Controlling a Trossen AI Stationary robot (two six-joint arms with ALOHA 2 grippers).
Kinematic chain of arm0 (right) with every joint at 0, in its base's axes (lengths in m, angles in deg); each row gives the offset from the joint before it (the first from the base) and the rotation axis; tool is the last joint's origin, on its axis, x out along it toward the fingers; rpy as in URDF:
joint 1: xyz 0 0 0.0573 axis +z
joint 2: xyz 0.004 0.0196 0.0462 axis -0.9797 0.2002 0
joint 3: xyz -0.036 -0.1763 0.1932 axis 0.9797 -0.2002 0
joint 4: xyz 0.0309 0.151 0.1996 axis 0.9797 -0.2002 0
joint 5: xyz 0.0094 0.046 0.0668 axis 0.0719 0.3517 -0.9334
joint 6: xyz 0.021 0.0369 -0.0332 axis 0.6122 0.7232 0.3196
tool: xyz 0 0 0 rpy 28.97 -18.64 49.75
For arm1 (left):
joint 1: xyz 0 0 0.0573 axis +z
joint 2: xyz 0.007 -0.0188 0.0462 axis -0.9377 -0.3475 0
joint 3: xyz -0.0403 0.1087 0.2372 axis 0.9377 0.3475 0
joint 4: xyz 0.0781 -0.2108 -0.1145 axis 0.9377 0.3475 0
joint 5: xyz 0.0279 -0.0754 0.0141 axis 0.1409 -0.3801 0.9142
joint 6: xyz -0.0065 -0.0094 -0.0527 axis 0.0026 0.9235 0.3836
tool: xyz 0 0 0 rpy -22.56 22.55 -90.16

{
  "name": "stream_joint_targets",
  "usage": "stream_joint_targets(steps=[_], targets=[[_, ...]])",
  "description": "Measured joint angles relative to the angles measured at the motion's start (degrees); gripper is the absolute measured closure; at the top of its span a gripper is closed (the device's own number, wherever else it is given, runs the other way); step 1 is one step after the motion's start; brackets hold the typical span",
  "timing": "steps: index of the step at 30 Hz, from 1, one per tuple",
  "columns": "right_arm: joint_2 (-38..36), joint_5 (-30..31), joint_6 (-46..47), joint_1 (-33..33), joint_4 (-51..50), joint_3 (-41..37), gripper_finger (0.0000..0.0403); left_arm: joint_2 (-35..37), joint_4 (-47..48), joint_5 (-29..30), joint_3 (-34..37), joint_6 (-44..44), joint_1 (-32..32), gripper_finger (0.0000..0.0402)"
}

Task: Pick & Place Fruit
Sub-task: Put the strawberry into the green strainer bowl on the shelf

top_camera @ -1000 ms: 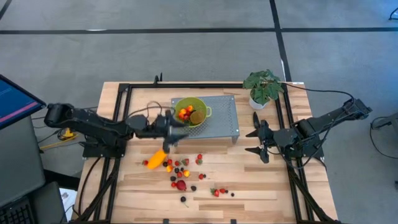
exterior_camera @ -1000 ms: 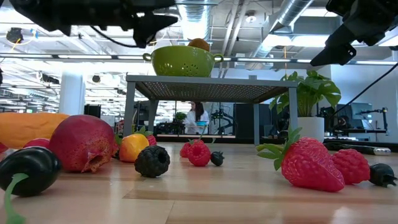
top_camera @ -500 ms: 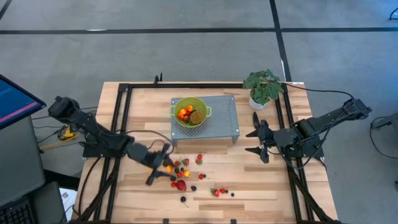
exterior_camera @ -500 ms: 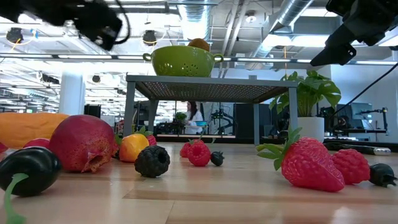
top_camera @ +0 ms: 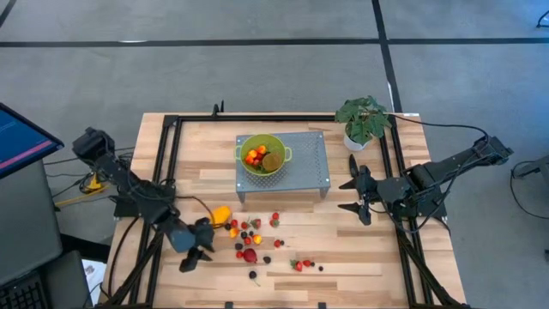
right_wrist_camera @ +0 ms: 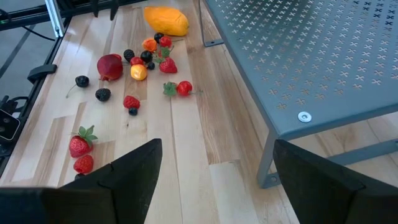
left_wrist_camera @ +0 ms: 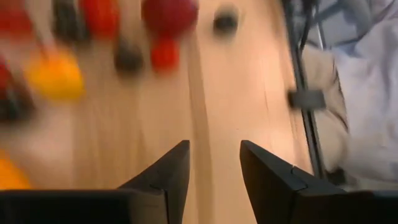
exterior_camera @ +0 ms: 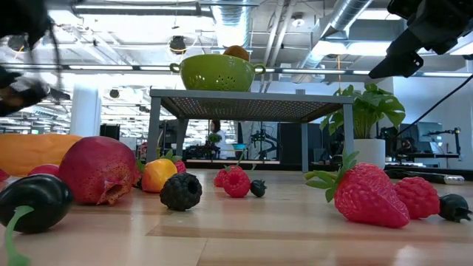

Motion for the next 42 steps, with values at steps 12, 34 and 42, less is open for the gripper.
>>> stream_joint_targets(steps=[12, 34, 42], targets=[[0.00, 0.02, -0.02, 0.00, 0.00, 0.00, 0.0101, 0.00, 9.99, -14.15, 0.00, 32.47, -7.91, 0.0291], [0.01, 0.01, 0.00, -0.01, 0.01, 0.00, 0.0101, 0.00, 30.42, -3.63, 0.00, 27.20, -4.45, 0.0316], [0.01, 0.02, -0.01, 0.00, 0.01, 0.00, 0.0101, 0.00, 37.69, -2.68, 0.00, 27.08, -1.40, 0.0316]])
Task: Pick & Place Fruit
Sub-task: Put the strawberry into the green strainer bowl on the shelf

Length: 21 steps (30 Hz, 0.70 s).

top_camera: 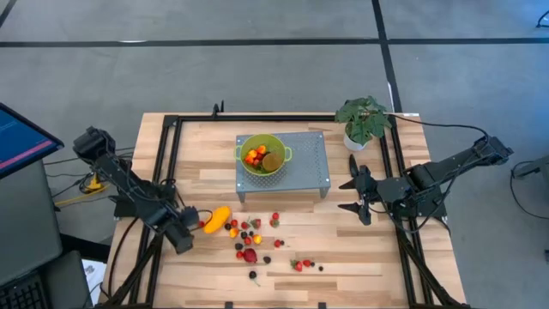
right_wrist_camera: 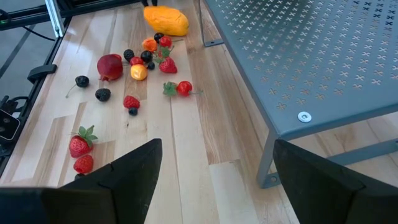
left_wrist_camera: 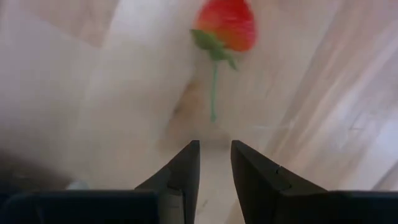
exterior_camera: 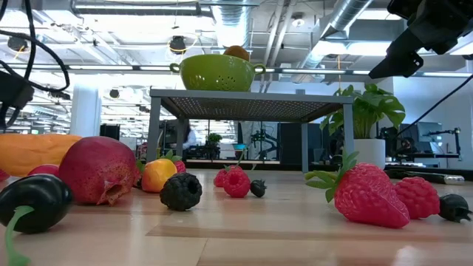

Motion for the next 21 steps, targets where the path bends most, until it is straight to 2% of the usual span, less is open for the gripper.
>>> stream_joint_targets(steps=[2, 10, 15, 21], targets=[[0.00, -0.01, 0.00, -0.01, -0.02, 0.00, 0.0101, 0.00, -0.02, 1.40, 0.00, -0.16, 0.32, 0.0316], [0.00, 0.00, 0.00, -0.01, 0.00, 0.00, 0.0101, 0.00, -0.81, 8.66, 0.00, -9.69, 0.41, 0.0316], [-0.01, -0.02, 0.00, -0.01, 0.00, 0.00, 0.0101, 0.00, -1.34, 13.21, 0.00, -10.32, 0.41, 0.0316], [0.00, -0.01, -0.01, -0.01, 0.00, 0.00, 0.0101, 0.00, -1.71, 12.27, 0.00, -10.15, 0.41, 0.0331]])
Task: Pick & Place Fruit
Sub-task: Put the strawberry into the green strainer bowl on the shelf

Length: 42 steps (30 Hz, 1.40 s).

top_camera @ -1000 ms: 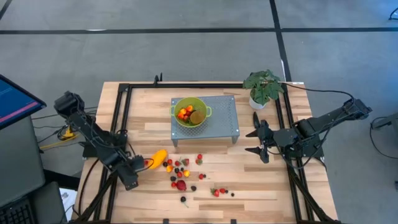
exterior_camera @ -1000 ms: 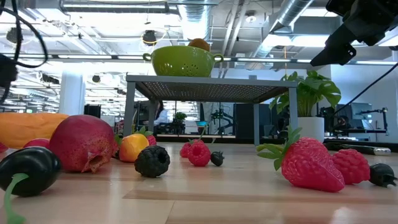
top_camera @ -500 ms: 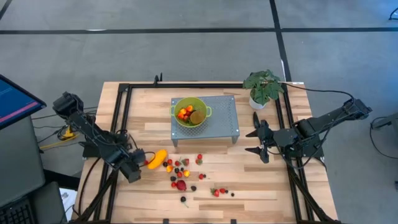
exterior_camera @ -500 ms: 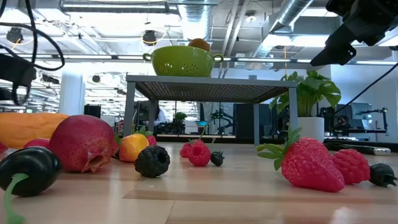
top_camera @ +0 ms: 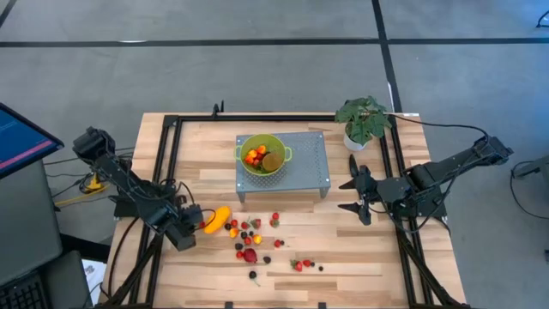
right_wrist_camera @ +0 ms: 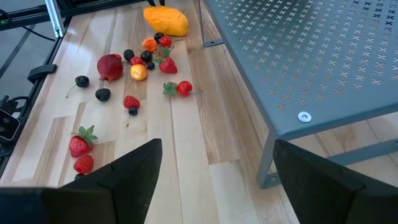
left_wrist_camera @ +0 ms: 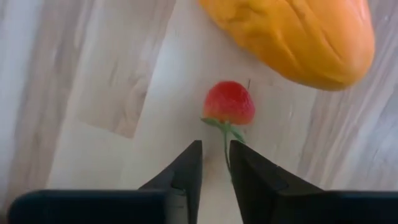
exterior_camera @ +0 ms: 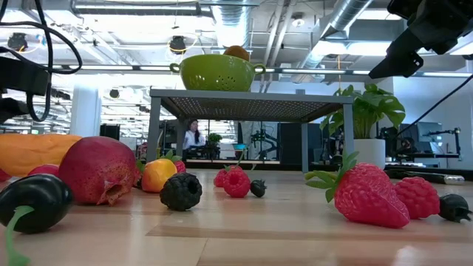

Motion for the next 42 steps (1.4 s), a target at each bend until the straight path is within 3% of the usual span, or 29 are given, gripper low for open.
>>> stream_joint_targets(steps=[7, 19, 28, 31, 35, 39, 42], targets=[[-0.01, 0.00, 0.00, 0.00, -0.01, 0.00, 0.0101, 0.00, -0.43, -1.01, 0.00, 0.14, 0.00, 0.0396], [0.00, 0.01, 0.02, 0.01, 0.00, 0.00, 0.0101, 0.96, -1.69, -4.77, 0.00, 3.56, 0.00, 0.0401], [0.00, 0.00, 0.00, 0.00, 0.00, 0.00, 0.0101, 10.02, -10.08, -7.20, 0.00, 2.11, 0.00, 0.0401], [0.00, 0.01, 0.00, 0.01, 0.00, 0.00, 0.0101, 13.15, -16.96, -4.15, 0.00, -2.94, 0.00, 0.0401], [-0.01, 0.00, 0.02, 0.01, 0.00, 0.00, 0.0101, 15.90, -29.06, 4.38, 0.00, -11.96, 0.00, 0.0400], [-0.02, 0.00, 0.00, 0.00, -0.01, 0.00, 0.0101, 16.98, -44.79, 13.68, 0.00, -28.50, 0.47, 0.0400], [-0.02, 0.01, 0.00, 0.01, 0.00, 0.00, 0.0101, 16.94, -58.51, 15.22, 0.00, -43.73, 2.43, 0.0399]])
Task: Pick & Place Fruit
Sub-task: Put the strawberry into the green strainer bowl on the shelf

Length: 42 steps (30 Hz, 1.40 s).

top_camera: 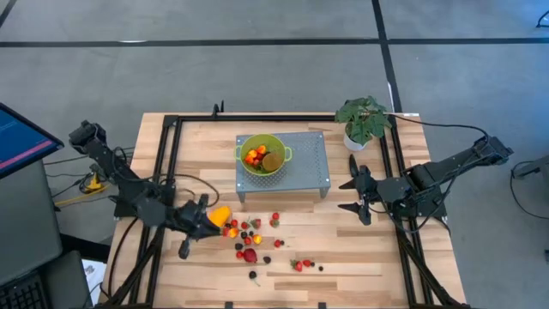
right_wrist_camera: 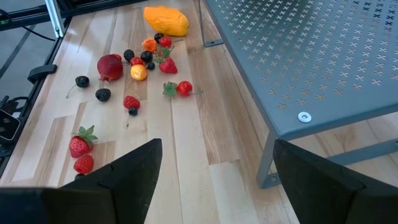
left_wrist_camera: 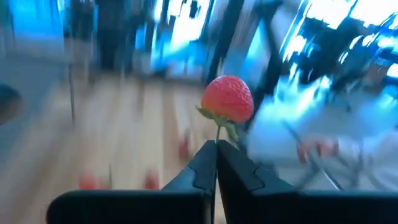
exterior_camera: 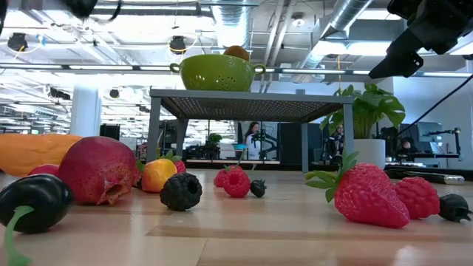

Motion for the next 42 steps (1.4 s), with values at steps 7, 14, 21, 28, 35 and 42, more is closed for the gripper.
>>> stream_joint_targets(steps=[7, 14, 21, 28, 35, 42], targets=[[0.00, -0.02, 0.02, 0.00, 0.00, 0.00, 0.0101, -0.39, -24.37, -2.03, -0.02, -27.19, 8.56, 0.0399], [0.02, -0.01, 0.02, 0.00, 0.00, 0.00, 0.0101, -0.40, -33.66, -8.52, -0.18, -31.08, 23.90, 0.0400], [0.00, -0.02, 0.02, 0.00, 0.00, 0.00, 0.0101, -2.23, -33.37, -10.13, -2.38, -30.79, 35.89, 0.0399], [0.00, -0.01, 0.01, 0.00, 0.00, 0.00, 0.0101, -7.25, -31.53, -13.86, -5.69, -28.33, 43.18, 0.0400], [0.01, 0.00, 0.01, 0.00, 0.00, 0.00, 0.0101, -12.38, -22.66, -16.16, -10.68, -26.98, 45.92, 0.0399], [0.00, -0.01, 0.01, 0.00, 0.00, 0.00, 0.0101, -13.64, -16.49, -15.19, -10.73, -26.99, 46.77, 0.0399]])
